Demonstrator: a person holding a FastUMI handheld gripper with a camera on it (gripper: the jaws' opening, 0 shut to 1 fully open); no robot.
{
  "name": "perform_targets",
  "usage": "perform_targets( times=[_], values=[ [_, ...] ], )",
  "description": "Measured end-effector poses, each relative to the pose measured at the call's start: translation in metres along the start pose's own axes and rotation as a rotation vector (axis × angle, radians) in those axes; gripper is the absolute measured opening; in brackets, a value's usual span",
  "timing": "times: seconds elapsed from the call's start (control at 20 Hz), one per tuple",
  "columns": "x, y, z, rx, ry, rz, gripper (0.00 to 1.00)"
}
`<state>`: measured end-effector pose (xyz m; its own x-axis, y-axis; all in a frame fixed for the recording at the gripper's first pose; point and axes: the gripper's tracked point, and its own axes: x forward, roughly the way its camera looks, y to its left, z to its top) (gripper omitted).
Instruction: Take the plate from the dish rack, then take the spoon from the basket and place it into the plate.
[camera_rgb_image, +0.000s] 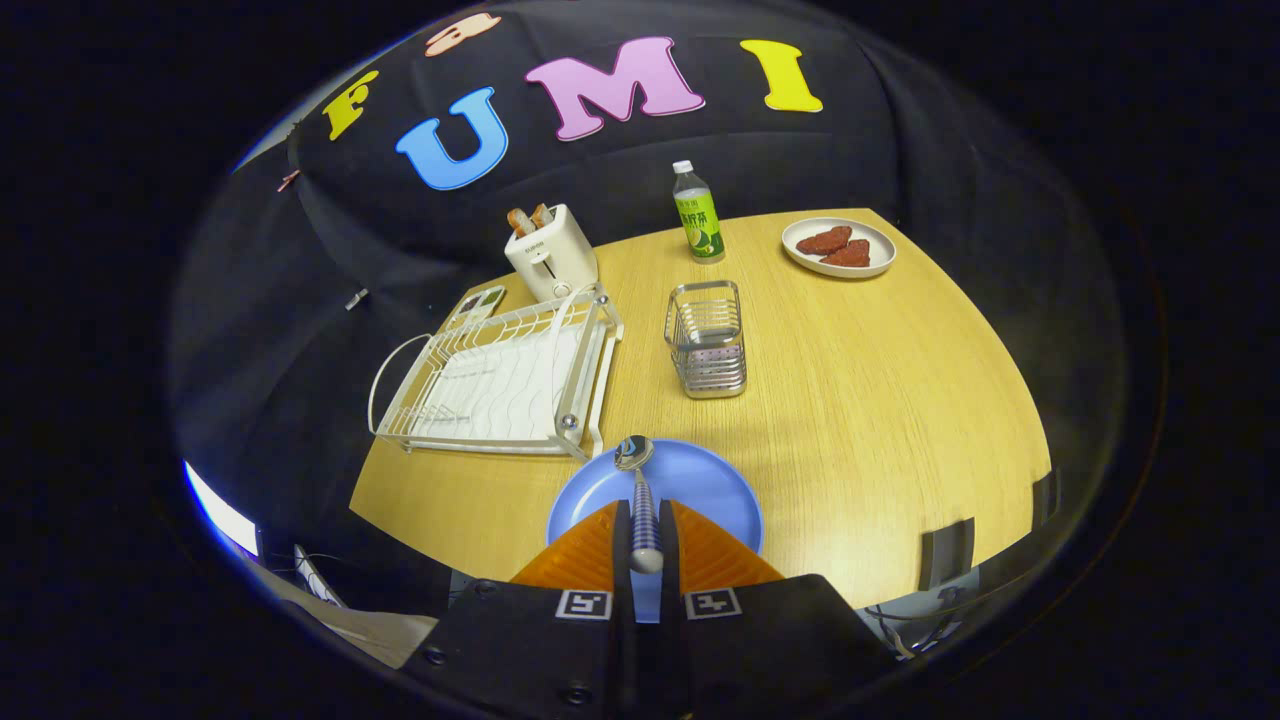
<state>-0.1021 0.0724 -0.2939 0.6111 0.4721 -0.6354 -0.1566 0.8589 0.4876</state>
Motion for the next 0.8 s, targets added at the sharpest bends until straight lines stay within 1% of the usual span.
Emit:
perform_targets(
  times=[0.2, 0.4, 0.55, 0.7, 0.8],
  values=[
    [0.018, -0.001, -0.022, 0.003, 0.037, 0.000, 0.12],
    [0.022, 0.002, -0.030, 0.003, 0.039, 0.015, 0.12],
    [0.025, 0.000, -0.039, -0.002, 0.069, 0.018, 0.13],
    [0.028, -0.004, -0.051, -0.004, 0.101, 0.007, 0.15],
    [0.030, -0.009, -0.057, -0.012, 0.112, -0.017, 0.15]
  ],
)
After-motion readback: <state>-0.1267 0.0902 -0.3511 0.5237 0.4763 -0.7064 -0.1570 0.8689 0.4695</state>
